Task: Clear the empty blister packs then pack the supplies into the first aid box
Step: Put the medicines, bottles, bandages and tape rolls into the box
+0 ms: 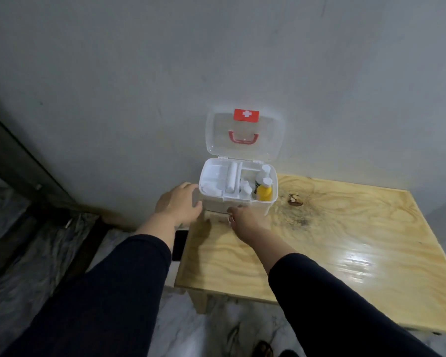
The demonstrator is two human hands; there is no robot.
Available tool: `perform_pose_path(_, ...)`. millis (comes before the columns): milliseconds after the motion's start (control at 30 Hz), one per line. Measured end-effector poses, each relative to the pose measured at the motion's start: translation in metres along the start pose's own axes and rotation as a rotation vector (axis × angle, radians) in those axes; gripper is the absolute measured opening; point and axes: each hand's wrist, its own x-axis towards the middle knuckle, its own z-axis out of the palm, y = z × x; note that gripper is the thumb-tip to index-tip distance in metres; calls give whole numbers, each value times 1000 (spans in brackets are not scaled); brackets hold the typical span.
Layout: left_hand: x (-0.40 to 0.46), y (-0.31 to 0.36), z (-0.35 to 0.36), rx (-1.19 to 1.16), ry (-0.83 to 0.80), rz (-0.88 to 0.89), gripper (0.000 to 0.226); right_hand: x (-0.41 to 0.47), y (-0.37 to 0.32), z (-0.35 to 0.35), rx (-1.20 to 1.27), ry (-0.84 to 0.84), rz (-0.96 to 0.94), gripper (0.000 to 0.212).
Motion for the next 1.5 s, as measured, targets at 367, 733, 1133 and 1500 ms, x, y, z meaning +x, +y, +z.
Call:
perform_pose_path(367, -9, -54, 19, -5, -142, -16, 56, 14, -25, 30, 19, 38, 197, 25)
perform_pose_path(733, 7, -26, 6, -262, -85, -21, 50, 13, -60, -58, 222, 184, 77, 32)
perform_pose_path(1133, 58, -11, 24, -603, -85, -37, 76, 123, -43, -68, 101, 151, 91, 25)
perform_pose_path(1500, 62, -2, 29, -644, -80, -90, 102, 140, -33, -77, 231, 213, 19, 29)
